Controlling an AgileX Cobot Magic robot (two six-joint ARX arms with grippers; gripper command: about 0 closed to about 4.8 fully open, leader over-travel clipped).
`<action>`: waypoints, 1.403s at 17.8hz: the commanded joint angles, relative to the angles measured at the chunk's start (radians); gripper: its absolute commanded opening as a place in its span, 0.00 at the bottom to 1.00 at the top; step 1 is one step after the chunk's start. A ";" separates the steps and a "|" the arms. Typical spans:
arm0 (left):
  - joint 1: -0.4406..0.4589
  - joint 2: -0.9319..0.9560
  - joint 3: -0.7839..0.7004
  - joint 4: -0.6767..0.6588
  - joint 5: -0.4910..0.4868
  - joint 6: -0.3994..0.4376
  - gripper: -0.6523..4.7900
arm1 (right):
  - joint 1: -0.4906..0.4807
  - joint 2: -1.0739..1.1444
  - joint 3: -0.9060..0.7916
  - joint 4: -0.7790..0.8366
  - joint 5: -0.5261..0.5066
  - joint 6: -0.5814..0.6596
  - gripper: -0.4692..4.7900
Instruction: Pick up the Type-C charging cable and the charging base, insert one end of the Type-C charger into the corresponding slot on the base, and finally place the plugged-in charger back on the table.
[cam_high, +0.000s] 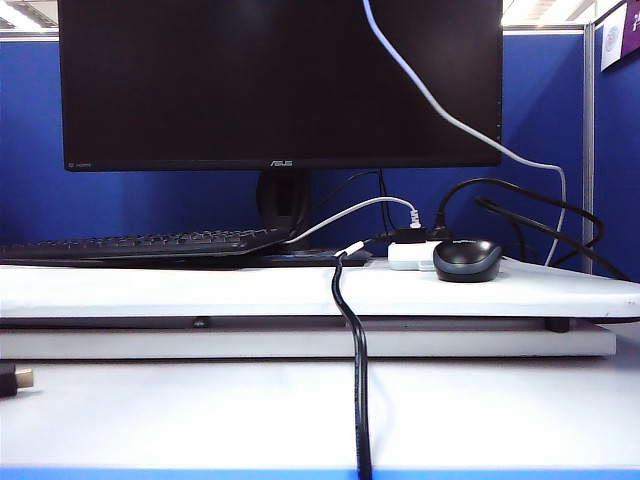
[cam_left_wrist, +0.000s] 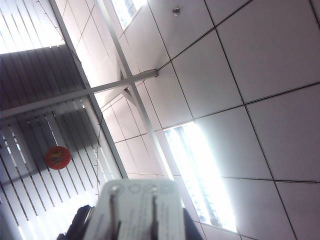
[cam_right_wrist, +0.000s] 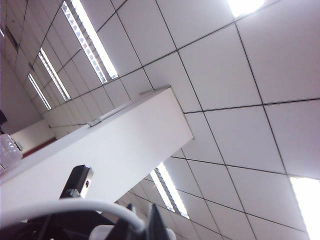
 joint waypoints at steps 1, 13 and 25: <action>-0.002 -0.016 0.007 0.032 0.013 -0.005 0.11 | -0.002 -0.005 0.002 -0.033 0.049 -0.039 0.09; -0.002 -0.018 0.007 0.029 0.031 -0.005 0.11 | 0.018 -0.002 0.002 -0.039 0.193 -0.040 0.09; -0.002 -0.037 0.007 0.005 0.058 -0.005 0.11 | 0.017 -0.002 0.002 -0.042 0.191 0.013 0.09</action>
